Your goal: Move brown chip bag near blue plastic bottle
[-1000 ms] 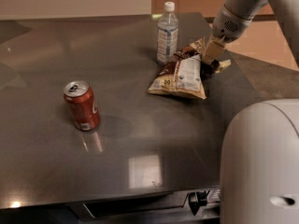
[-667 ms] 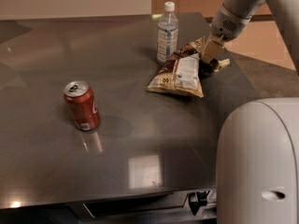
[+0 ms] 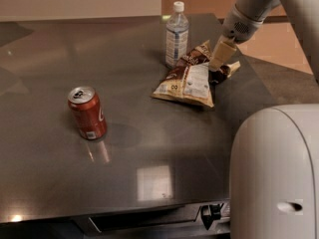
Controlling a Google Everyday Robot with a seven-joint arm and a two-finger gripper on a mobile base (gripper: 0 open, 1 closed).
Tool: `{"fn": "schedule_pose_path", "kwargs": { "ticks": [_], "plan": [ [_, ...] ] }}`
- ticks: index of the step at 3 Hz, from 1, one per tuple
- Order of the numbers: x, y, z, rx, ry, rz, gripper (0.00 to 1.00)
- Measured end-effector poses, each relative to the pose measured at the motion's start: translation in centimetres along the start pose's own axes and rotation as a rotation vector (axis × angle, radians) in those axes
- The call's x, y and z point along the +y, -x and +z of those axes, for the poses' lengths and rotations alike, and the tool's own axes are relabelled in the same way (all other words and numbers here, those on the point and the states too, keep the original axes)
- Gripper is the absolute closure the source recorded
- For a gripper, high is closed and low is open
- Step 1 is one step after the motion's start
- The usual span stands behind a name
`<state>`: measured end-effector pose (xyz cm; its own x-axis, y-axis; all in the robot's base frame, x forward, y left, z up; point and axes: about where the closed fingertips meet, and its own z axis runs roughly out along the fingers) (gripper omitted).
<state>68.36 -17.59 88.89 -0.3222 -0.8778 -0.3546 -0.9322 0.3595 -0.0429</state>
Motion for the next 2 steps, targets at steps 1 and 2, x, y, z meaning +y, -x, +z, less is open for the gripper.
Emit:
{"fn": "schedule_pose_path", "kwargs": {
  "ticks": [1, 2],
  "plan": [
    [-0.49, 0.35, 0.39, -0.010, -0.013, 0.000, 0.00],
    [-0.86, 0.62, 0.76, -0.017, -0.022, -0.001, 0.00]
  ]
}}
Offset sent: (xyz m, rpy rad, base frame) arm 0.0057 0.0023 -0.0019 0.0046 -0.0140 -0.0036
